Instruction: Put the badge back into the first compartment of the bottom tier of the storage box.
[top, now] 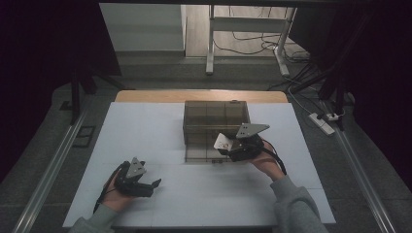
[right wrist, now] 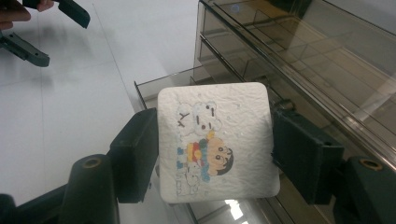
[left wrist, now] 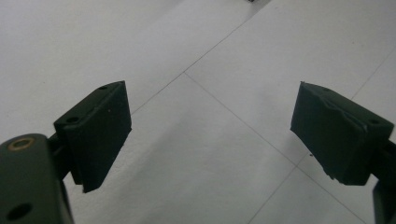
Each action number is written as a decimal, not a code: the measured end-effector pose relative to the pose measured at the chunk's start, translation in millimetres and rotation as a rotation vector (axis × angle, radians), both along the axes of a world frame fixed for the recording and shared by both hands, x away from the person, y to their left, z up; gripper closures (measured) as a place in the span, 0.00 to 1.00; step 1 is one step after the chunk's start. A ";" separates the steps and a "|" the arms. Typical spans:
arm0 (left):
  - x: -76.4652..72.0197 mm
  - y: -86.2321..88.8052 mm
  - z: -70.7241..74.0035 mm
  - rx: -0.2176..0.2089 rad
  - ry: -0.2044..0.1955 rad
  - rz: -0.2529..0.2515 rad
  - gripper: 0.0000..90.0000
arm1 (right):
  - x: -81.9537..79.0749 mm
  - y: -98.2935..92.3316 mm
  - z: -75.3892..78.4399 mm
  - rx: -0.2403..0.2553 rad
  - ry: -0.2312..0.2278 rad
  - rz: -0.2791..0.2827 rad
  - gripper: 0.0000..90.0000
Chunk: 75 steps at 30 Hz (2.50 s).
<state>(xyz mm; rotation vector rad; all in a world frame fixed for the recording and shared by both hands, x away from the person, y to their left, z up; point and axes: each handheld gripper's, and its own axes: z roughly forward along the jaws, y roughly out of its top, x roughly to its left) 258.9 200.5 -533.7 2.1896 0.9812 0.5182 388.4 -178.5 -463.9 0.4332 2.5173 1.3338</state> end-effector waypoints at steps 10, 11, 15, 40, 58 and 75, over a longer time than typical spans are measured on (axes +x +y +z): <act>-0.2 0.1 0.2 -0.001 -0.002 0.000 0.14 | 2.4 12.9 -2.9 -0.010 -0.002 0.018 0.36; -0.2 0.1 0.2 -0.001 -0.002 0.001 0.14 | 2.6 13.6 -3.1 -0.013 -0.003 0.020 0.36; -0.5 -0.2 0.4 -0.001 -0.004 -0.001 0.14 | 3.4 17.1 -4.3 -0.014 -0.002 0.025 0.36; -0.9 0.5 0.7 -0.005 -0.007 -0.001 0.14 | 6.6 38.5 -4.7 -0.010 -0.005 0.057 0.36; -0.9 0.7 0.7 -0.003 -0.005 -0.002 0.14 | 10.9 54.8 -10.0 -0.009 -0.005 0.076 0.36; -0.7 1.1 0.5 -0.004 -0.003 -0.002 0.14 | 17.3 71.4 -19.7 -0.027 0.016 0.088 0.36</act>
